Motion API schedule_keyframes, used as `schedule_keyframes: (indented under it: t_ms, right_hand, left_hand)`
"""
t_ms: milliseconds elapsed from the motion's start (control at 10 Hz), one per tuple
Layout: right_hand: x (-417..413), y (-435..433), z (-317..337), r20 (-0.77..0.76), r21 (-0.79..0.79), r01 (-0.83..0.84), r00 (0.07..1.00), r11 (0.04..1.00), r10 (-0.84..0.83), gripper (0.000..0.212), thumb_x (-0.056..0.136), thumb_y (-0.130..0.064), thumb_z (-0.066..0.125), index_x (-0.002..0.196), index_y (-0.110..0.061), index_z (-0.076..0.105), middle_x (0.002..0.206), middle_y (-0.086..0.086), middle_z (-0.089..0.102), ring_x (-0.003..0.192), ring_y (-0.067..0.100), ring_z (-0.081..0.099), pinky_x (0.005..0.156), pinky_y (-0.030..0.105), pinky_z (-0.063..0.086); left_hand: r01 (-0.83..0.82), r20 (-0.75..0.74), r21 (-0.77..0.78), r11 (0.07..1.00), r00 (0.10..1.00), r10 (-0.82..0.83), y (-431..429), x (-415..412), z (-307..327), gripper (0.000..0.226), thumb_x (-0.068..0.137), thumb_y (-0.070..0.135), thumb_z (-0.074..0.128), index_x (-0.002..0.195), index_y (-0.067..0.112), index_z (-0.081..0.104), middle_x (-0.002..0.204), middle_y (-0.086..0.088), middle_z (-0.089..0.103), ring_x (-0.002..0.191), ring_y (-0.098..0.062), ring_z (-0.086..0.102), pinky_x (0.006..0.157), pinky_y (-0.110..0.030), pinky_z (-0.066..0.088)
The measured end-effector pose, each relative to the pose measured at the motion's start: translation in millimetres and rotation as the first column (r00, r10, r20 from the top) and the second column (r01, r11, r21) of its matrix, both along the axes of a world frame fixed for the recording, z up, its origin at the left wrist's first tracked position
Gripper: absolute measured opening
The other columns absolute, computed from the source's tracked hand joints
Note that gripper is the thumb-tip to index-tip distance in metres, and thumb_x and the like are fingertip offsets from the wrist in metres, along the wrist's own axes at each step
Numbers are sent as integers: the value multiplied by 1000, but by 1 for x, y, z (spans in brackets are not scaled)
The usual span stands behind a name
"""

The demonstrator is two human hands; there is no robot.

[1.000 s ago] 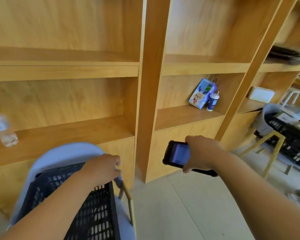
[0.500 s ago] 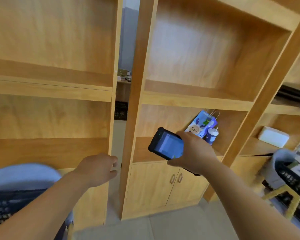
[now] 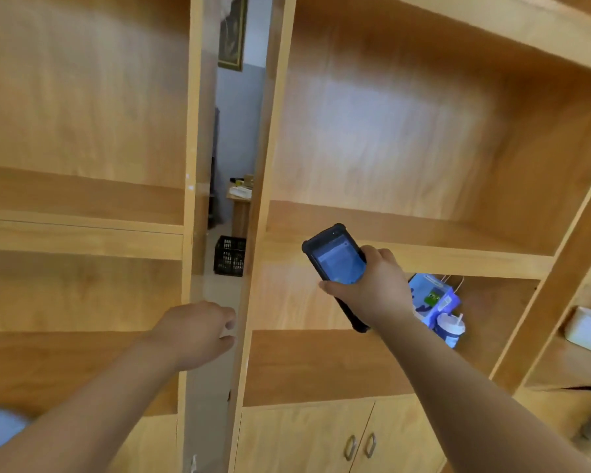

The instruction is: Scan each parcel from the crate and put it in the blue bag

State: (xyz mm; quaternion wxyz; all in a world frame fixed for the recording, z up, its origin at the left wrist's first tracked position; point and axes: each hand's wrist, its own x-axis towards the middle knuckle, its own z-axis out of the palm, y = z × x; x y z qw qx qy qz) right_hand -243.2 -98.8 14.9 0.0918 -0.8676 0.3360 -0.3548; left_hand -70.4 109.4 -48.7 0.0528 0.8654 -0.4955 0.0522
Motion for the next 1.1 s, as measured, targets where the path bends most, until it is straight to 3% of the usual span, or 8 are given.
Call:
schedule_keyframes:
  t_ms: [200, 300, 500, 600, 700, 800, 1000, 1100]
  right_hand:
    - [51, -72, 30, -80, 5, 88, 993, 996, -87, 65, 59, -68, 65, 97, -19, 47, 91, -2, 46, 87, 21, 50, 66, 35, 49]
    - [77, -102, 45, -130, 54, 87, 988, 995, -79, 59, 59, -62, 66, 94, -17, 51, 90, 0, 51, 81, 21, 54, 60, 31, 48]
    - [128, -140, 62, -395, 166, 30, 918, 986, 38, 42, 59, -57, 62, 74, -17, 58, 70, 0, 60, 60, 16, 57, 50, 24, 38]
    - [152, -152, 67, -470, 277, 33, 876, 960, 105, 33, 55, -46, 63, 55, -15, 55, 56, 1, 54, 53, 21, 56, 53, 26, 39]
    - [170, -164, 71, -503, 303, 39, 855, 952, 125, 23, 59, -29, 65, 55, -14, 49, 58, 3, 46, 51, 22, 48, 53, 27, 37]
    - [181, -176, 69, -495, 283, 46, 862, 958, 105, 8, 63, -22, 56, 61, -14, 55, 58, 1, 45, 49, 21, 46, 49, 24, 35]
    - [186, -190, 68, -446, 288, -2, 885, 958, 135, 13, 72, -30, 54, 80, -23, 63, 67, -2, 51, 55, 17, 50, 47, 22, 34]
    - [175, -193, 74, -364, 253, 9, 927, 967, 87, 22, 71, -38, 61, 66, -16, 58, 61, 0, 57, 54, 19, 56, 50, 23, 40]
  left_hand:
    - [21, 82, 5, 1000, 996, -21, -64, 27, 21, 29, 93, 51, 45, 112, 31, 54, 105, 9, 60, 92, -14, 59, 70, -27, 48]
    - [22, 96, 17, 1000, 995, -24, -89, 36, 27, 30, 93, 51, 46, 112, 29, 55, 106, 8, 61, 93, -15, 60, 70, -27, 46]
    - [-35, 105, 49, 998, 994, 30, -117, 42, 31, 32, 93, 51, 45, 114, 28, 54, 109, 8, 60, 96, -16, 60, 69, -28, 47]
    - [-62, 114, 54, 997, 992, 56, -125, 43, 34, 33, 93, 52, 45, 115, 30, 54, 109, 9, 60, 96, -15, 60, 72, -29, 50]
    - [-82, 126, 33, 996, 989, 77, -130, 43, 37, 33, 93, 53, 45, 115, 30, 54, 111, 10, 60, 97, -14, 60, 70, -29, 47]
    - [-109, 121, 22, 994, 987, 106, -132, 44, 36, 33, 92, 53, 45, 114, 31, 54, 111, 11, 60, 98, -14, 60, 67, -28, 43]
    - [-158, 100, 43, 986, 983, 154, -135, 43, 36, 32, 91, 53, 46, 112, 30, 55, 107, 9, 61, 93, -15, 61, 65, -28, 46]
    - [-148, 114, 95, 984, 984, 137, -139, 39, 35, 32, 92, 52, 46, 112, 29, 55, 108, 7, 61, 94, -17, 61, 67, -30, 48]
